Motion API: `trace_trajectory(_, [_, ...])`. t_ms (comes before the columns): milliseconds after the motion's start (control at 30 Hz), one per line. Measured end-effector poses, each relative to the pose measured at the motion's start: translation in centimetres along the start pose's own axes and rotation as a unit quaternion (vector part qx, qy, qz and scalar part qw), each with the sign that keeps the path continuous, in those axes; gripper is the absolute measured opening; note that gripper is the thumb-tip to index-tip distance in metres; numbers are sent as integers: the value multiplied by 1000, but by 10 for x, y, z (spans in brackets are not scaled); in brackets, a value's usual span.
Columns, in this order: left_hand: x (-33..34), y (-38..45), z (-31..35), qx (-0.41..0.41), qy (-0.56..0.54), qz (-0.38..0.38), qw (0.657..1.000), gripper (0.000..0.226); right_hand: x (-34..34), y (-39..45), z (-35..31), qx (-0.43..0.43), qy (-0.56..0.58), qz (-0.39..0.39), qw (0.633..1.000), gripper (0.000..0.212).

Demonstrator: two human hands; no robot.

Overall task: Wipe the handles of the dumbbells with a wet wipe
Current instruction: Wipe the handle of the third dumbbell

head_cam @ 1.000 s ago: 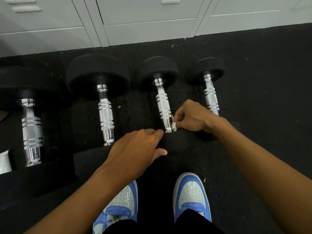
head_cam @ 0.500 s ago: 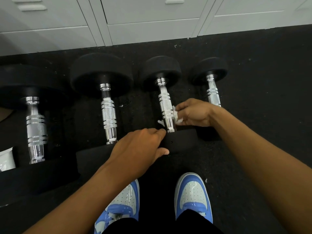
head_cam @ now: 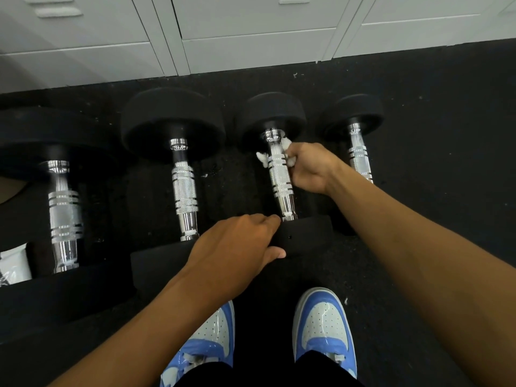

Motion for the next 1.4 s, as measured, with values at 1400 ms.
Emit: trace_trajectory(1400, [1,0,-1,-1,23,-7,1000,51,-23,7,-11,-22,-57,5,998,33])
Point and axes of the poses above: each hand's wrist, its own y-axis towards the middle knuckle, its own x-axis out of the palm, z = x × y, the point moved 2 cm from there along y, towards the middle knuckle, and after that the axes turned 11 degrees about x, right-handed, at the moved point
